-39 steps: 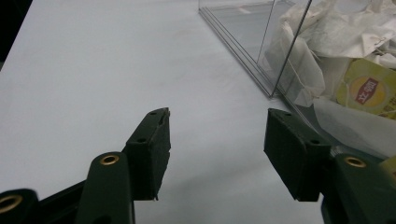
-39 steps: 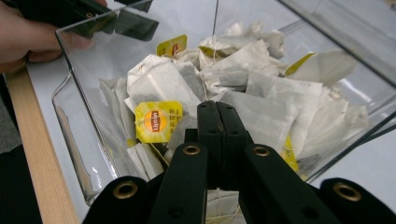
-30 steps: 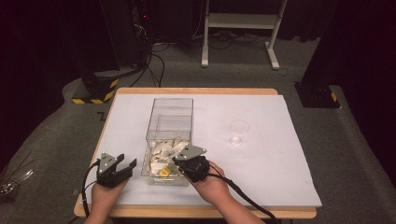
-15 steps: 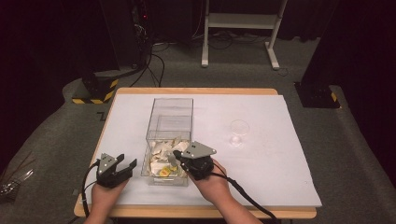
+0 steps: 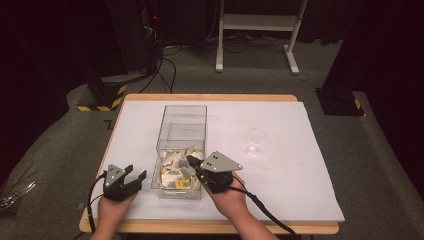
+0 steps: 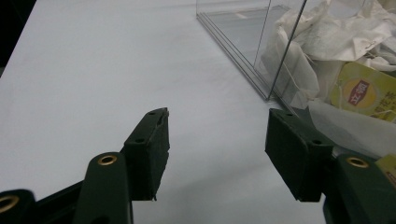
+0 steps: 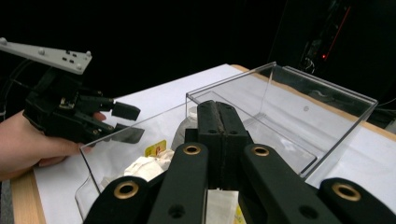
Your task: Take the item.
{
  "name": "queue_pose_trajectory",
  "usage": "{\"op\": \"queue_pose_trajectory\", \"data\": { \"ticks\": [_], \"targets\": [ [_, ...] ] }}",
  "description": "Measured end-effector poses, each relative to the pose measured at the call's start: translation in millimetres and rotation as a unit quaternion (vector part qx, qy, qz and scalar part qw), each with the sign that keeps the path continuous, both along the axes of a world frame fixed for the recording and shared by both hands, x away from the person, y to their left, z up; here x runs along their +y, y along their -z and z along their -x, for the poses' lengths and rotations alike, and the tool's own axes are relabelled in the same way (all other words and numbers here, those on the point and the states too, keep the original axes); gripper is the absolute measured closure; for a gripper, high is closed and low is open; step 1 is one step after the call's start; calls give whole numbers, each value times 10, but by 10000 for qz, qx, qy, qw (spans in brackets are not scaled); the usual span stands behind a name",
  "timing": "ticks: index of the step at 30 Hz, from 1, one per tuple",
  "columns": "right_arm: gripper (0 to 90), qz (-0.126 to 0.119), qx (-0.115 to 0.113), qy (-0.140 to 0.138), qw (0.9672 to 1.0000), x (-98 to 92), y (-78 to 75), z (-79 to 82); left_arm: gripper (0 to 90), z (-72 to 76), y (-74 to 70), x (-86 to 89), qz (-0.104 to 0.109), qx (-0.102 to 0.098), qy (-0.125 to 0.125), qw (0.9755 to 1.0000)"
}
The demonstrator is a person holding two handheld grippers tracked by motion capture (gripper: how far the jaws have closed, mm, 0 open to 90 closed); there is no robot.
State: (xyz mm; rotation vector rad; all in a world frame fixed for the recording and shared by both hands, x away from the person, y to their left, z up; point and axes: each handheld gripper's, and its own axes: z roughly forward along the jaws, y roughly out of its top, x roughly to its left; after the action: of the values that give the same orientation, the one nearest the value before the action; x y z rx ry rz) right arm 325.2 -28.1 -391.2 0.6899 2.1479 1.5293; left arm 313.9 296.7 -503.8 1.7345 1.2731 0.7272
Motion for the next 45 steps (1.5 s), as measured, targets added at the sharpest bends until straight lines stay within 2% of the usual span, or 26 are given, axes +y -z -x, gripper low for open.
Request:
{"op": "queue_pose_trajectory", "data": {
  "ticks": [9,12,16,32,45],
  "targets": [
    [900,-249,-199,78,9995,-61,-65,24,400,-6,3,-4,21,42,-11,10000],
    [900,-275,-220,71,9994,-74,-88,24,400,1,1,-3,6,1,-21,10000],
    [900,-301,-270,87,9991,-87,-135,18,400,-6,3,-4,20,46,-10,10000],
    [900,-485,-624,96,9968,-103,-440,6,399,3,2,0,26,15,-9,10000],
    [900,-695,-929,116,9932,-181,-719,37,391,-12,4,-12,5,112,-7,9999]
  ]
}}
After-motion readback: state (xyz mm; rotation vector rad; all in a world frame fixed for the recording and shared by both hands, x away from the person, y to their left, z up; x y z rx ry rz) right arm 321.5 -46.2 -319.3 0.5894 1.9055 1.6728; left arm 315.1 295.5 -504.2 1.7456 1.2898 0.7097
